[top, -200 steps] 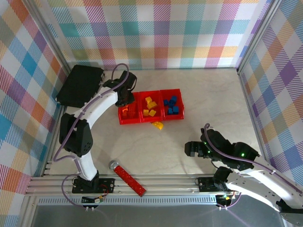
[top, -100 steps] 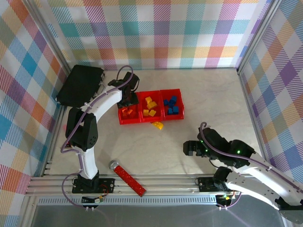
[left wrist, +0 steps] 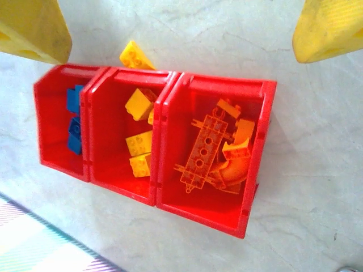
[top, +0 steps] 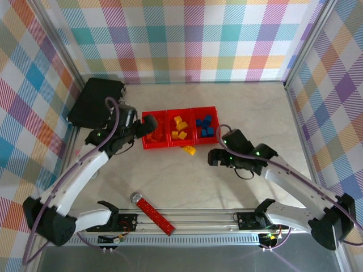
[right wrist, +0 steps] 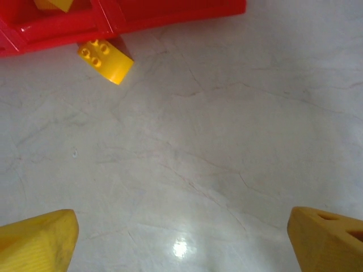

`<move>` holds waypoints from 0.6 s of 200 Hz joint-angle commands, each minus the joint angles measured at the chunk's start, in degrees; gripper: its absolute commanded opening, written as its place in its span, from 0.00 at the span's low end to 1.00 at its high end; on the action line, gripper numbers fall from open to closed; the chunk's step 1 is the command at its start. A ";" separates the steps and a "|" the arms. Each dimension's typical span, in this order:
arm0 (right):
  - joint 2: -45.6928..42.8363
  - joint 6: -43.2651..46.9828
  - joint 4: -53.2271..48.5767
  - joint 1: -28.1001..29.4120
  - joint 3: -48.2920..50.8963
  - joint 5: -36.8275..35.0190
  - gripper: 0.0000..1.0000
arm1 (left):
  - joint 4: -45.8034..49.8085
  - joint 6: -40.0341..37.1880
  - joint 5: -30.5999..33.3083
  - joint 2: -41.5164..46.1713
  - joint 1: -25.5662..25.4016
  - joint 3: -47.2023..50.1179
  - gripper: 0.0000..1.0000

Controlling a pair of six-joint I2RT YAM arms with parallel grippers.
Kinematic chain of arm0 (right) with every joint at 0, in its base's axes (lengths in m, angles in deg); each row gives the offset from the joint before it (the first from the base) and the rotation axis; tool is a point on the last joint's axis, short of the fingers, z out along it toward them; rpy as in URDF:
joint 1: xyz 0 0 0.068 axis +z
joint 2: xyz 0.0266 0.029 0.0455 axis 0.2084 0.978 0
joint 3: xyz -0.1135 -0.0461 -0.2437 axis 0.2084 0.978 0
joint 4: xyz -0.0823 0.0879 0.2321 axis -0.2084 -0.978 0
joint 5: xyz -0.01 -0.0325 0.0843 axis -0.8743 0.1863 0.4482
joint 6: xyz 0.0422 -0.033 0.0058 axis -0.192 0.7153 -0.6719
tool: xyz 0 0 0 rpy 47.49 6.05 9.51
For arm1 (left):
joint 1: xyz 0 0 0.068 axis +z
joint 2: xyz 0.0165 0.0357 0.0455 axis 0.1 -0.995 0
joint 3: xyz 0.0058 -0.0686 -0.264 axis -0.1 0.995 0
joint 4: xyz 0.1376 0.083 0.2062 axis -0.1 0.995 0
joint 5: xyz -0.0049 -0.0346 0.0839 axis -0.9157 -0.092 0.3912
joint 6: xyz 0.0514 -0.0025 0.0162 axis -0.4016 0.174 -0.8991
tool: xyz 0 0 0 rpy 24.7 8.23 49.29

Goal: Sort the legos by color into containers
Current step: Place the lego in the container, then rotate the container at the top-center of the table.

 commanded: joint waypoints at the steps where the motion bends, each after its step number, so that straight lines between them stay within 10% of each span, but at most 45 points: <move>1: 6.27 3.39 3.94 -0.70 -4.39 4.12 0.93 | 1.54 3.49 -1.35 5.19 -1.38 5.72 1.00; 120: 31.28 10.71 5.99 -1.07 -15.70 4.04 0.38 | 8.82 12.50 -4.79 25.93 -3.04 18.89 1.00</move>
